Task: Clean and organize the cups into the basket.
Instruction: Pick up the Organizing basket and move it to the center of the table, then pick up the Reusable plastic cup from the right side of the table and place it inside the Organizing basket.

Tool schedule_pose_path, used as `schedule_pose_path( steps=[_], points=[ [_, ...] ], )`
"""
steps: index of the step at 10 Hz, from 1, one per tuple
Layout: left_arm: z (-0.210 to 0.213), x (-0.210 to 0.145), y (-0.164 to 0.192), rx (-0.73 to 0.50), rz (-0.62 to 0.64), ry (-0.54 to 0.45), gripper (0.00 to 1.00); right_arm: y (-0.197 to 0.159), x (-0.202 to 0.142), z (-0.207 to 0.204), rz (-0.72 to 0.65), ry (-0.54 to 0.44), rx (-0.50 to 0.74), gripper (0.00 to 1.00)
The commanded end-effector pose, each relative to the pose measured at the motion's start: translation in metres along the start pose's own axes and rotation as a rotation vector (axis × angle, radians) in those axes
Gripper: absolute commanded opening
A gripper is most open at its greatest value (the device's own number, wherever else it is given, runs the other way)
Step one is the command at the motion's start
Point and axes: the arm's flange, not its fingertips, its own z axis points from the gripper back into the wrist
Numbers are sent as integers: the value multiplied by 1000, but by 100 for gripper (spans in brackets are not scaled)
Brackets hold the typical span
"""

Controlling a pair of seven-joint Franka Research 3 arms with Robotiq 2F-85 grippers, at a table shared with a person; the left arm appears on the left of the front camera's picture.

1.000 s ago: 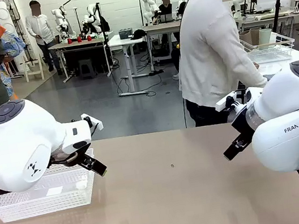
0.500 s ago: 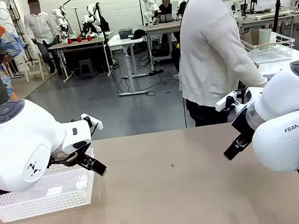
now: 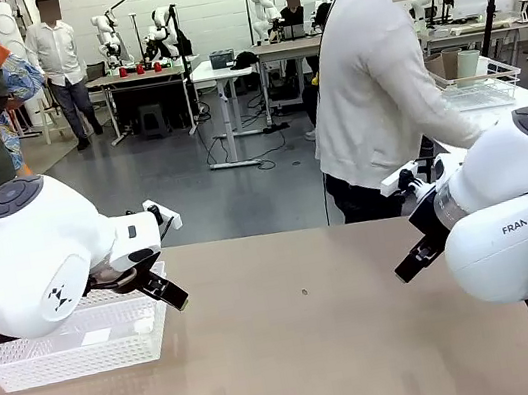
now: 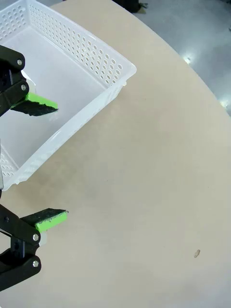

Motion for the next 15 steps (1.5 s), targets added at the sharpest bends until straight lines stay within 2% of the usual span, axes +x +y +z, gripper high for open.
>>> schedule_pose_path(
  steps=[1,3,4,5,7,9,11,12,13,14,15],
  points=[
    [0,0,0,0,0,0,100,0,0,0,0,0,0,100],
    [0,0,0,0,0,0,100,0,0,0,0,0,0,100],
    [38,0,-4,20,-5,-41,100,10,-12,31,19,-9,-13,100],
    [75,-2,-4,13,-13,-63,100,18,-27,65,-11,18,46,100],
    [129,-24,-17,2,-39,-13,100,26,-68,130,-22,35,40,100],
    [160,-38,-27,58,-116,42,100,39,-97,171,-14,75,-5,100],
    [175,-56,-28,103,-185,90,100,60,-127,192,75,150,-26,100],
    [177,-61,-19,106,-189,123,100,64,-134,188,109,219,-16,100],
    [173,-61,-14,118,-153,122,100,61,-135,184,141,265,11,100],
    [163,-60,-14,198,-113,132,100,59,-130,179,147,271,-49,100],
    [195,-13,-17,92,-156,119,100,43,-45,237,81,229,7,100]
  ],
)
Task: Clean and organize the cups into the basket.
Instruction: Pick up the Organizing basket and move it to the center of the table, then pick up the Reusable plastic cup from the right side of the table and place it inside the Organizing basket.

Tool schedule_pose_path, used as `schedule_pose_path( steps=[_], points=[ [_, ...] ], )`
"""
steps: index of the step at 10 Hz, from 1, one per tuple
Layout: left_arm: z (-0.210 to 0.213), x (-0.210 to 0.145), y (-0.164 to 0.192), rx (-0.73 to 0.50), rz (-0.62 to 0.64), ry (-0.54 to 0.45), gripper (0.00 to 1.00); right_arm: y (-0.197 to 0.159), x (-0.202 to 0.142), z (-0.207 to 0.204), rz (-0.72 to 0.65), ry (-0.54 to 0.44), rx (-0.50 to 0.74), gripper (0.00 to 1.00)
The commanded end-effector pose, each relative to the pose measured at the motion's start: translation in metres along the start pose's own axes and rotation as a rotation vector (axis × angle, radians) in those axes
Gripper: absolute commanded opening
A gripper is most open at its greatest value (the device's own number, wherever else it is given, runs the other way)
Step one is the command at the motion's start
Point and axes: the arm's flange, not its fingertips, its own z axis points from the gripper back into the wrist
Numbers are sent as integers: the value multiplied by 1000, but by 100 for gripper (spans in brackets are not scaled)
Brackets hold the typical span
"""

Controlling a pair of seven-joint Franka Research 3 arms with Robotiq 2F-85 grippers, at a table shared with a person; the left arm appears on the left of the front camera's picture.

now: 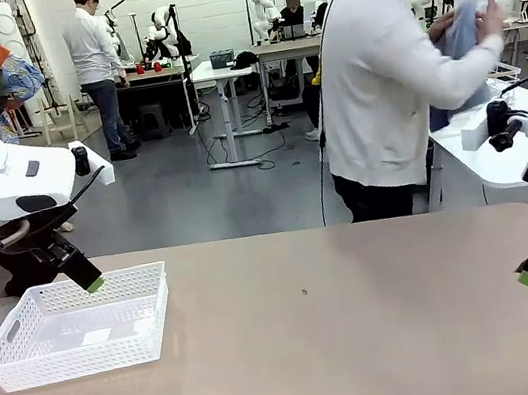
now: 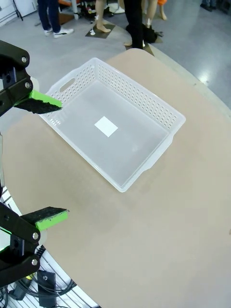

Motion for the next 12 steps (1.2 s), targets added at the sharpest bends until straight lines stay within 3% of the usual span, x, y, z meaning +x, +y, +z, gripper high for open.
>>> schedule_pose_path(
  steps=[1,3,4,5,8,10,12],
  points=[
    [3,3,-7,-28,-13,-17,100,-5,6,0,-20,-40,13,100],
    [1,1,-2,-4,-5,-4,100,-5,6,0,-20,-40,13,100],
    [-9,-2,24,-287,99,-49,100,-3,1,2,-7,-19,1,100],
    [-16,-11,57,-605,208,-112,100,-29,-1,-7,-62,-118,196,100],
    [-28,-36,121,-1069,474,-279,100,-89,-24,-29,-217,-339,624,100],
    [-35,-56,165,-1214,658,-405,100,-135,-49,-49,-348,-513,876,100],
    [-47,-85,194,-1225,807,-463,100,-178,-82,-73,-486,-617,1015,100]
  ],
)
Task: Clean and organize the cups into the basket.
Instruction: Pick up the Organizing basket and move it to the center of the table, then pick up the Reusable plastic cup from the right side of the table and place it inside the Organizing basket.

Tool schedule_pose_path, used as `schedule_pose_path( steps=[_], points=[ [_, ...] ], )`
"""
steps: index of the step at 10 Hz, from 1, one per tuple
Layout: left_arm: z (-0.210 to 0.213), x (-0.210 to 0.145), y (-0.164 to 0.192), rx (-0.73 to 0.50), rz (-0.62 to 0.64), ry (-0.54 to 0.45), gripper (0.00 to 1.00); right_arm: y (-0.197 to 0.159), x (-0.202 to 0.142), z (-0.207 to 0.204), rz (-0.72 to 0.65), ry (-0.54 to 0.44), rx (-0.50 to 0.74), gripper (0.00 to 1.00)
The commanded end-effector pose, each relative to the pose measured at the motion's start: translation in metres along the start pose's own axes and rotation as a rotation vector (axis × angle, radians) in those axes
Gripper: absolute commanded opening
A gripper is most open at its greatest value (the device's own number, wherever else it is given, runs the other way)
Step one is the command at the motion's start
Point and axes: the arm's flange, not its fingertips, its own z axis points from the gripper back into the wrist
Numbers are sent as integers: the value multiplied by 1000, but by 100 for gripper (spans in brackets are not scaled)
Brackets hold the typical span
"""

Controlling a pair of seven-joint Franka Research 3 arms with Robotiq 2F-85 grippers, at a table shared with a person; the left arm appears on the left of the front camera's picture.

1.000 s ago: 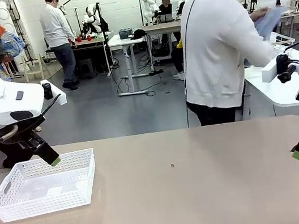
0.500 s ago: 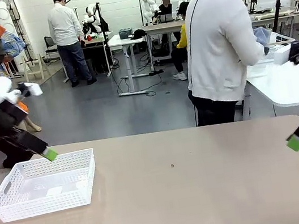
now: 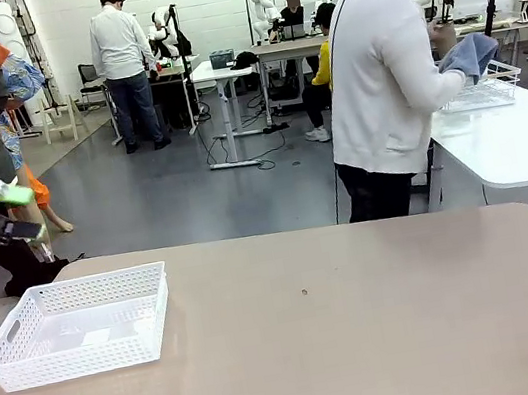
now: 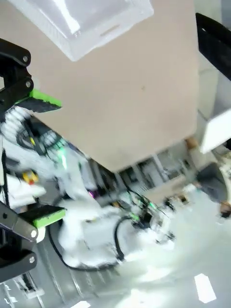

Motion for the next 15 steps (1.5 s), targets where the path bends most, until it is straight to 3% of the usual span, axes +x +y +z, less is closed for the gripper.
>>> schedule_pose_path(
  steps=[1,3,5,9,13,15],
  points=[
    [22,6,32,-20,167,-145,100,-47,-16,20,-127,-91,84,100],
    [45,-4,69,-17,249,-197,100,-82,-40,54,-199,-136,117,100],
    [69,-15,89,-28,294,-207,100,-95,-64,82,-222,-181,108,100],
    [105,-43,89,64,335,-222,100,-91,-108,152,-272,-281,52,100],
    [128,-62,80,155,370,-292,100,-78,-131,179,-260,-367,21,100],
    [143,-71,78,195,388,-379,100,-81,-134,184,-257,-406,15,100]
  ],
)
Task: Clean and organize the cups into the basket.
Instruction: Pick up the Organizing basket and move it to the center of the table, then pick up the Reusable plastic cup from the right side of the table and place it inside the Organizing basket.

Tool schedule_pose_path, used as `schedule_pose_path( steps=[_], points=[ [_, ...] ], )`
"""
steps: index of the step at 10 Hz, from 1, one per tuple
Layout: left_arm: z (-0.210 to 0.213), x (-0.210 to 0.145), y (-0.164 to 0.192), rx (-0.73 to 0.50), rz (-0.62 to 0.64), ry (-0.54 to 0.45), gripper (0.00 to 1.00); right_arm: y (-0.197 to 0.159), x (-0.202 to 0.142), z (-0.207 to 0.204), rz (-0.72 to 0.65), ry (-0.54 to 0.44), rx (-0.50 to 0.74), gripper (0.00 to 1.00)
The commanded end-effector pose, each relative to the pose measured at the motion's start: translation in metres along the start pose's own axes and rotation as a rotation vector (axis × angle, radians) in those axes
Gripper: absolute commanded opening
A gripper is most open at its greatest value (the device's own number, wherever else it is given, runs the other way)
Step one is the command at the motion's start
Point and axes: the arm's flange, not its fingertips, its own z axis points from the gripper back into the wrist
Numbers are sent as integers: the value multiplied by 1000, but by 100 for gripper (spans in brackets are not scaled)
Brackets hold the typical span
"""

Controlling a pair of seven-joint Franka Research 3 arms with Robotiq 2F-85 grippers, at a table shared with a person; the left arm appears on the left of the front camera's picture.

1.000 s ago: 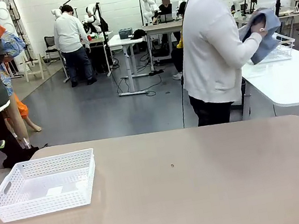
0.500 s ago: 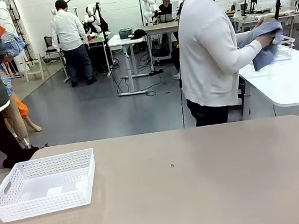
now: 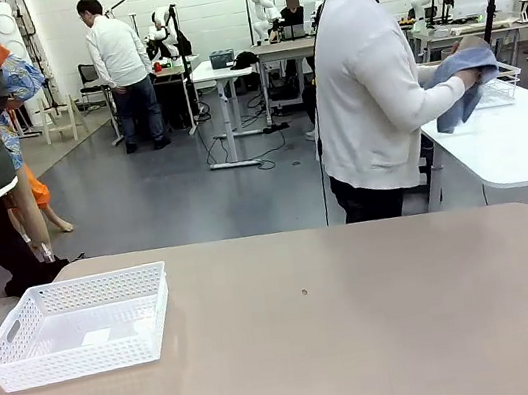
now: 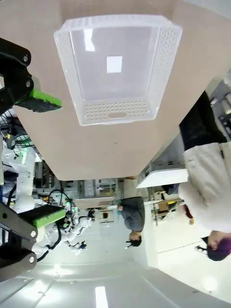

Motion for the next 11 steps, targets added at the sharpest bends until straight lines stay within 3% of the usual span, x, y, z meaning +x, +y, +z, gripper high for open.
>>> schedule_pose_path(
  steps=[1,11],
  points=[
    [-10,2,0,-16,-8,37,100,0,1,-3,-2,10,3,100],
    [-10,2,0,-16,-8,37,100,0,1,-3,-2,10,3,100]
  ],
)
